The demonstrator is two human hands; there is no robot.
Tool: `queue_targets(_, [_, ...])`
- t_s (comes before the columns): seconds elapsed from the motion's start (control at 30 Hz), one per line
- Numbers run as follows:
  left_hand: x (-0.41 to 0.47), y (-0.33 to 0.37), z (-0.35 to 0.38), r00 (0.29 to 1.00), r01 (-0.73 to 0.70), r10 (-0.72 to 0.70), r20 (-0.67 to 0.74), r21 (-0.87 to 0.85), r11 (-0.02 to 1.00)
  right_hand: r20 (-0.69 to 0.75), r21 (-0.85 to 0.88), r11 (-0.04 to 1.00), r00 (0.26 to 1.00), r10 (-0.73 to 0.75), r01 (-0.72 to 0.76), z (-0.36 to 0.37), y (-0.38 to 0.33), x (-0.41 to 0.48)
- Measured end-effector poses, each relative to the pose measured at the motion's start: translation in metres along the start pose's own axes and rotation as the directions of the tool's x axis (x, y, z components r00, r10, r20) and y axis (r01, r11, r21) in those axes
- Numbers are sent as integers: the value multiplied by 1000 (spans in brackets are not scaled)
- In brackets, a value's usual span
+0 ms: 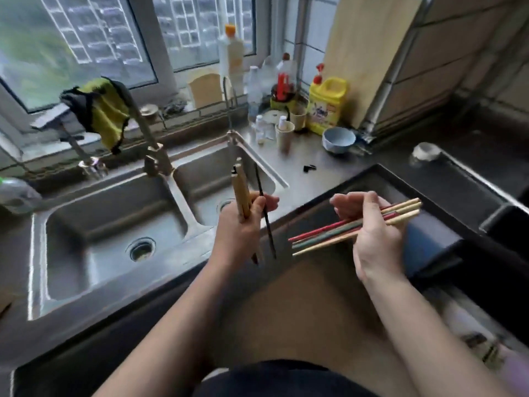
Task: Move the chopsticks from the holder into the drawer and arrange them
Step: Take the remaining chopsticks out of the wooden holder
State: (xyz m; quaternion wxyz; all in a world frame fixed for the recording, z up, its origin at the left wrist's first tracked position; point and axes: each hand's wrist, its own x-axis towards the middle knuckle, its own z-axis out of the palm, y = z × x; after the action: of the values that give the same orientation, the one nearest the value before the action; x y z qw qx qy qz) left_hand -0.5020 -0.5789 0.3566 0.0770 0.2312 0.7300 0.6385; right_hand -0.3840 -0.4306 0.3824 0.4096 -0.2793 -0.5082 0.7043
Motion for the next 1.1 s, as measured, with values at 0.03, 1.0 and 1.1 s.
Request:
queue_targets(0.03, [-5, 3, 24, 999, -6, 6, 52, 14, 1000, -24, -11, 1000, 1000, -7, 7, -23, -4, 3])
queue_targets(1.0, [-108, 11, 575, 384, 30, -99, 918, 94, 995, -926, -209, 926, 367, -84, -314, -506, -60, 66])
queue_targets(1.1, [-123, -1, 608, 339, 26, -173, 925, 174, 984, -959, -157, 922, 277, -57, -354, -538, -50, 69])
